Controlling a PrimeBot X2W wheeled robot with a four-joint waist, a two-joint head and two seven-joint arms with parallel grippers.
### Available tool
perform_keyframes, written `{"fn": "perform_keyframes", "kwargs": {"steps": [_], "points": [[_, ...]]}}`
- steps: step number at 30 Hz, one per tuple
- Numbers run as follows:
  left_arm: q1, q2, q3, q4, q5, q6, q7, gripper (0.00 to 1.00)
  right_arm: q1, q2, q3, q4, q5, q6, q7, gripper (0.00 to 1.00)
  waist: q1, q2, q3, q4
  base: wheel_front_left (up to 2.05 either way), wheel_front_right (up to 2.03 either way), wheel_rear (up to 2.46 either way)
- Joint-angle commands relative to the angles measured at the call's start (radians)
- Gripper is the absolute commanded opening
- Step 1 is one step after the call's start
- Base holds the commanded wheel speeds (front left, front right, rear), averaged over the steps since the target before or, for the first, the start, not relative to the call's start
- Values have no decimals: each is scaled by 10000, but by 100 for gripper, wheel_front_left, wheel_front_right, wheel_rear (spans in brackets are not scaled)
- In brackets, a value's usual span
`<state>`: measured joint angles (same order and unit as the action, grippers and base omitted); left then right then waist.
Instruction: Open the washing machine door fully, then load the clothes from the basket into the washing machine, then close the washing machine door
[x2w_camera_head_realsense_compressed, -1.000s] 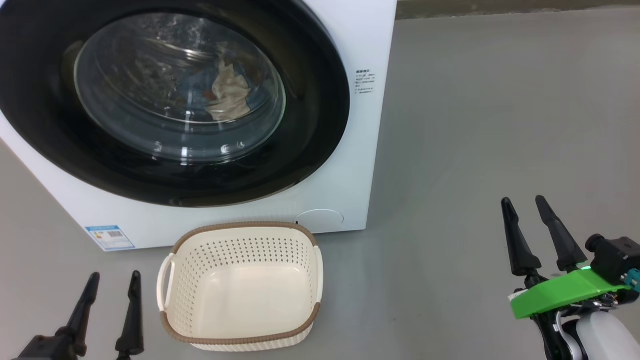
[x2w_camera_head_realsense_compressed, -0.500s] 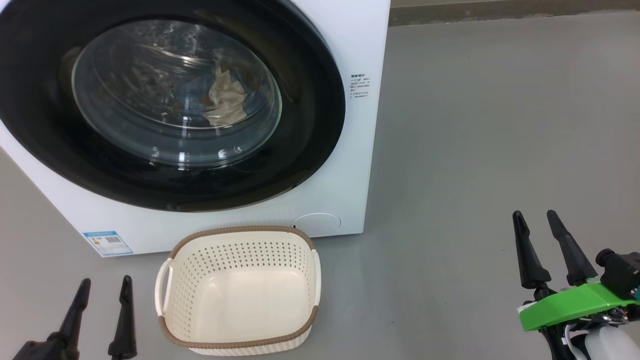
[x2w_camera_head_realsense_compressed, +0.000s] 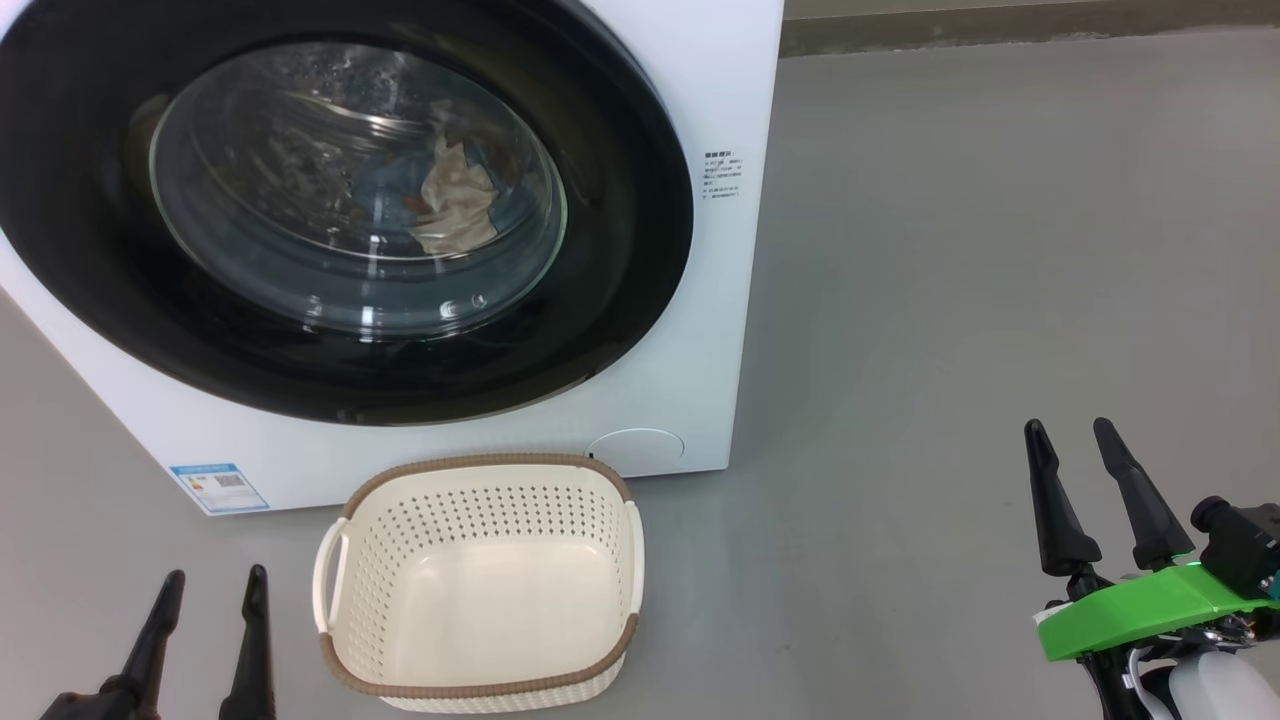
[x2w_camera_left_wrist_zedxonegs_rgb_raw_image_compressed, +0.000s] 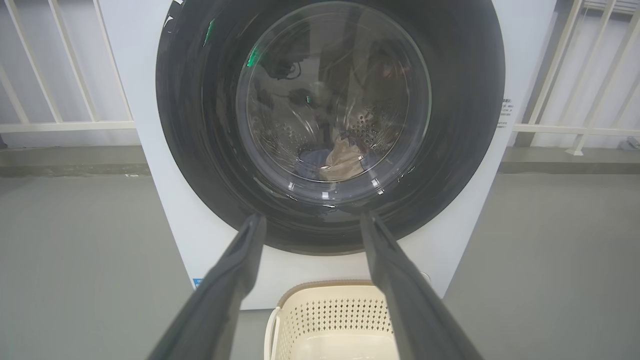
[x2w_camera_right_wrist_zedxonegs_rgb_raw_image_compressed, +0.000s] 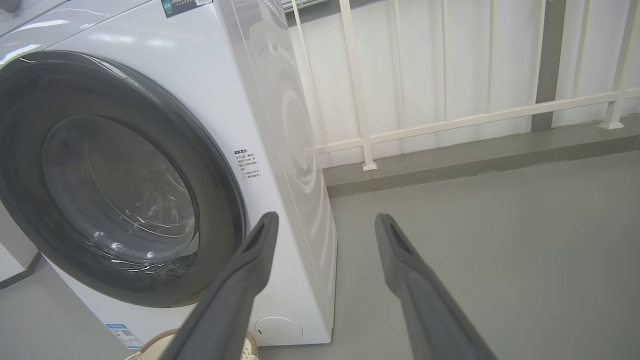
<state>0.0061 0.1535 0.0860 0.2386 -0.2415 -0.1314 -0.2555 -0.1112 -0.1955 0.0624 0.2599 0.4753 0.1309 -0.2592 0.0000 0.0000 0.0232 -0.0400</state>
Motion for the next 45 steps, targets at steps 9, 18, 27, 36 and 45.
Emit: {"fn": "perform_keyframes", "kwargs": {"steps": [9,18,27,36,45], "points": [[-167,136,382,-140,192,8,-63,100,10,-124,173,-268,-93,-2,-26,100,0,0,4,13,0,0,0],[-163,169,403,-190,362,8,-63,100,13,-109,185,-286,-105,-2,-26,100,0,0,16,18,0,0,0],[10,-105,169,117,545,0,6,0,14,73,15,102,8,0,0,0,1,0,37,22,0,0,0],[11,-442,145,541,-68,0,208,0,291,418,4,523,502,0,181,0,19,0,13,37,0,0,0],[-62,-487,135,493,-1094,1,452,0,273,489,-120,475,1325,0,440,0,2,0,9,65,0,0,0]]}}
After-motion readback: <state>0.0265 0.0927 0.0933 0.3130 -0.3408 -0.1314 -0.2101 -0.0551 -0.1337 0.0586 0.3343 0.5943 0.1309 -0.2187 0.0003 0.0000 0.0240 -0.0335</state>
